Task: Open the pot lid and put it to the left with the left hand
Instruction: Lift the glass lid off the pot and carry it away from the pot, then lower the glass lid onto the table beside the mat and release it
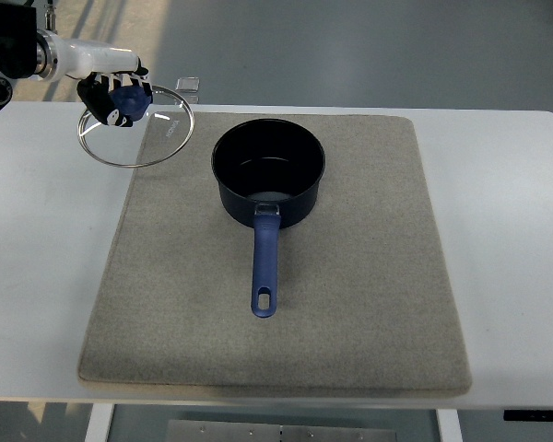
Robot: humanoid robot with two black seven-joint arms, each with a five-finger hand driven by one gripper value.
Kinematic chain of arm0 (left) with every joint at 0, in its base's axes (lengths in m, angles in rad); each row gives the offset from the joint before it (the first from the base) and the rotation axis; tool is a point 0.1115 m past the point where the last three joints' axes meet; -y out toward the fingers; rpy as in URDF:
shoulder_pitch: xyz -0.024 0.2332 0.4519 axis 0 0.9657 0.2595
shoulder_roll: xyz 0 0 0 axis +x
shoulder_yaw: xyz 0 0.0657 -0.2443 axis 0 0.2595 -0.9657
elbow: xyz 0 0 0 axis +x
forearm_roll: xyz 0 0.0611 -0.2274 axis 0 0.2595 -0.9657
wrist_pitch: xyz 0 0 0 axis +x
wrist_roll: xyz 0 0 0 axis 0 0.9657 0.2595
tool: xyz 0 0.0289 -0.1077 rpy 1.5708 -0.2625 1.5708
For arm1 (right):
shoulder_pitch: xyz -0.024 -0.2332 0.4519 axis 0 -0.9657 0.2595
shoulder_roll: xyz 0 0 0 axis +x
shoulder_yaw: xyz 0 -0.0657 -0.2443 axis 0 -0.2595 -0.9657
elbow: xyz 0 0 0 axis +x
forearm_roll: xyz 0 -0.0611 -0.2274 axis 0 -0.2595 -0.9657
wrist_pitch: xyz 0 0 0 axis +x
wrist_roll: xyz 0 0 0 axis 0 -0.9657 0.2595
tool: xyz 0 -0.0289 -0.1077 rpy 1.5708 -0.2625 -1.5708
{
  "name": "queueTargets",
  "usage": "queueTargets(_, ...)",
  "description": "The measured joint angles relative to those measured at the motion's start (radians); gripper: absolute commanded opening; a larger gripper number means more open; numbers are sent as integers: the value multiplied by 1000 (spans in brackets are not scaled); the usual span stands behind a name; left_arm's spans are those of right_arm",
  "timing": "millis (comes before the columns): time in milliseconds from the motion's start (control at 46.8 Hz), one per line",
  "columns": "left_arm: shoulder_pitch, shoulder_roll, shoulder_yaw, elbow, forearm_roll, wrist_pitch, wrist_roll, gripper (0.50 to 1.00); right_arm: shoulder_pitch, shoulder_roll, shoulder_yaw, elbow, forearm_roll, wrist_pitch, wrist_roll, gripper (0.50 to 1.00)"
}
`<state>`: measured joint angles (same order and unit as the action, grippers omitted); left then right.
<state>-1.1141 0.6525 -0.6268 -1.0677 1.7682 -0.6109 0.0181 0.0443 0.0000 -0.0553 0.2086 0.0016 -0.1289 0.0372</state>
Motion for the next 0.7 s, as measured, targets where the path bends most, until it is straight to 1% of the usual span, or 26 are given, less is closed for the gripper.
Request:
queueTargets(128, 69, 0, -36, -15, 0, 0, -1, 500, 0, 0, 0, 0, 0, 0, 0, 915)
queueTargets(299, 114, -12, -39, -20, 1, 0, 0, 500, 0, 0, 0, 0, 0, 0, 0, 915)
queueTargets(491, 138, -17, -26, -18, 9, 0, 0, 500, 0, 0, 0, 0, 0, 0, 0, 915)
queueTargets(683, 144, -66, -23, 0, 50, 0, 1, 500, 0, 0, 0, 0, 0, 0, 0, 915)
queueTargets(705, 145, -68, -24, 1, 51, 0, 1, 516, 0, 0, 0, 0, 0, 0, 0, 915)
